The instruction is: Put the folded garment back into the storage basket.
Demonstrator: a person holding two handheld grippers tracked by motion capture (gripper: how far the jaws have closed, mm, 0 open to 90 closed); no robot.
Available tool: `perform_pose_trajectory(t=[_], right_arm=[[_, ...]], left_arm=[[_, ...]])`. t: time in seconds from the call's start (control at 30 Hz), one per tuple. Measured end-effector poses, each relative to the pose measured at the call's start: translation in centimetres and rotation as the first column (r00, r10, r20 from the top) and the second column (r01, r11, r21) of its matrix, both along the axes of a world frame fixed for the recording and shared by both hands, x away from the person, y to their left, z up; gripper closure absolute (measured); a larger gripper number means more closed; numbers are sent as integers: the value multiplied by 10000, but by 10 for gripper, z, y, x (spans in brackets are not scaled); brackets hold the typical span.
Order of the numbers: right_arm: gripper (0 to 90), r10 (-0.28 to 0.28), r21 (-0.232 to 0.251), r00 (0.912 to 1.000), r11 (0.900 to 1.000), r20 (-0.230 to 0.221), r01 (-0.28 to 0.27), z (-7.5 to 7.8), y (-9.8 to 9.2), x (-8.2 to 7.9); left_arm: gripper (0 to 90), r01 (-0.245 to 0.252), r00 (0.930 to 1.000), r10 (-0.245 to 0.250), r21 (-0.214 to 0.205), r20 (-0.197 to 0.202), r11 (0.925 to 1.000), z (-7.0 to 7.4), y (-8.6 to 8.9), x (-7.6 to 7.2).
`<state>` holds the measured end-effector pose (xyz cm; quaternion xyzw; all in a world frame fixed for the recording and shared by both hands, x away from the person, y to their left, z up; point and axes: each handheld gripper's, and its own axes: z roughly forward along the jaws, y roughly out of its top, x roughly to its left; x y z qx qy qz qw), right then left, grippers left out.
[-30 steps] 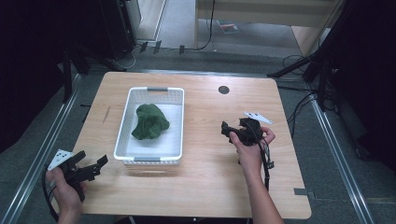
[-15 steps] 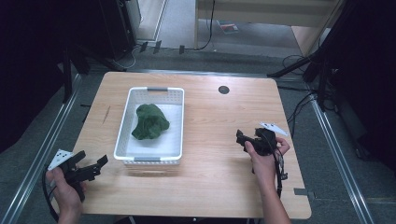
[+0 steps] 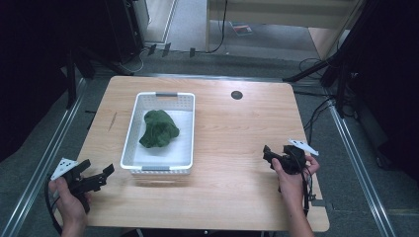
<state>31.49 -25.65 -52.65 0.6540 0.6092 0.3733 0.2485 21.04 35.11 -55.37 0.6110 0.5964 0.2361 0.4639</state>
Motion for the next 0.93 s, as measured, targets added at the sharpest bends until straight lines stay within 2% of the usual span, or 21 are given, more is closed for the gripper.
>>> perform_pose_trajectory(t=[0.2,0.43,0.73,0.93], right_arm=[[55,-28,-123,10000,9999,-34,27,-6,-11,-7],[55,-240,89,9997,9997,-59,241,-9,-29,-17],[55,-302,-72,9995,9995,-111,302,-14,-44,-32],[57,-452,162,9990,9988,7,452,-14,-50,-39]], left_arm=[[6,-4,10000,4,-1,-1,10000,0,0,0],[5,-5,10000,5,-8,3,10000,0,0,0],[6,-21,10000,21,-19,-7,10000,0,0,0],[6,-10,10000,10,12,-42,10000,0,0,0]])
